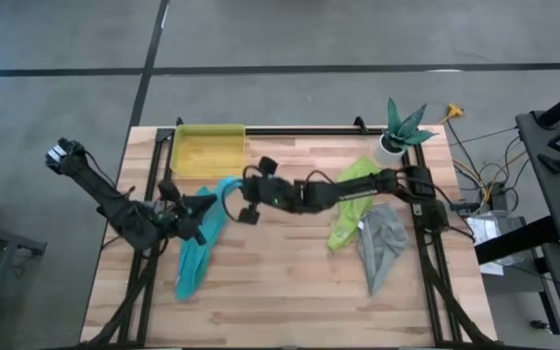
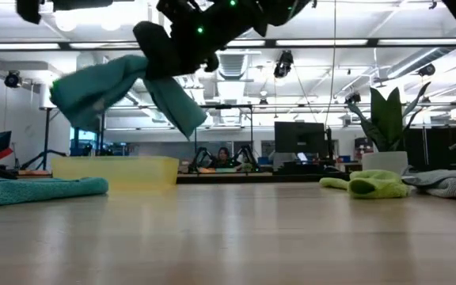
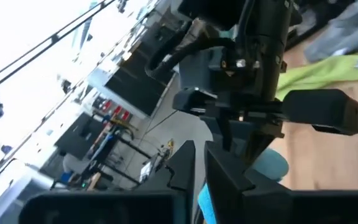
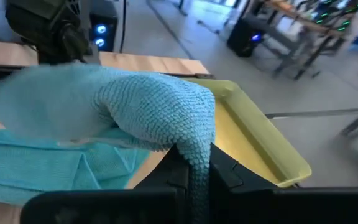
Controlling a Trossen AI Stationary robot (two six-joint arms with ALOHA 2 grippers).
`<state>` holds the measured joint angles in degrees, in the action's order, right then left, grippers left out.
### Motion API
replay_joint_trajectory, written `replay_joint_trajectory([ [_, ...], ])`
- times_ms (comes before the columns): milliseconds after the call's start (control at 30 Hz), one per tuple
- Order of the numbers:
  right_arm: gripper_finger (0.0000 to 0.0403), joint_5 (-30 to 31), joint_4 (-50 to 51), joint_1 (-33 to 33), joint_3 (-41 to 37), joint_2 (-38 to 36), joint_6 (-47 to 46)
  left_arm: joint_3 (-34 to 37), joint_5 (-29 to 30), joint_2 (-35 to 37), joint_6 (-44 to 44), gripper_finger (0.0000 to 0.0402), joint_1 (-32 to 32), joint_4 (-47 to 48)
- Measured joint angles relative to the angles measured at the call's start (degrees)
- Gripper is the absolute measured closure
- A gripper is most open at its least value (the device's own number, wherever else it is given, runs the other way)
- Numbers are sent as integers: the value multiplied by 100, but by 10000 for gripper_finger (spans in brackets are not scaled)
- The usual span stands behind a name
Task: Roll microfiber towels into tight, uniform cylinder then place into a basket
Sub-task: Put the rolled right light blue towel into the yellow bin
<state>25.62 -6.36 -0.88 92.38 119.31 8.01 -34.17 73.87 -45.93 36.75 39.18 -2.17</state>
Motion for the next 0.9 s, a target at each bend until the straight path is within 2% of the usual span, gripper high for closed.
replay_joint_trajectory([
  [200,390,-522,125,497,187,0,400,128,243,246,98,324,-559,10],
  [333,390,-916,-337,795,201,0,404,173,274,301,-277,288,-989,4],
  [500,390,-1411,-333,1107,452,9,422,161,-63,175,-831,257,-1665,-53],
  [667,390,-1788,-150,1252,652,9,643,115,-120,-120,-1104,234,-2593,-47],
  [833,390,-1855,-191,1301,667,9,924,56,-1120,-481,-1539,214,-3506,-62],
  [900,390,-1857,-196,1367,667,10,982,31,-1211,-662,-1674,210,-3791,-58],
])
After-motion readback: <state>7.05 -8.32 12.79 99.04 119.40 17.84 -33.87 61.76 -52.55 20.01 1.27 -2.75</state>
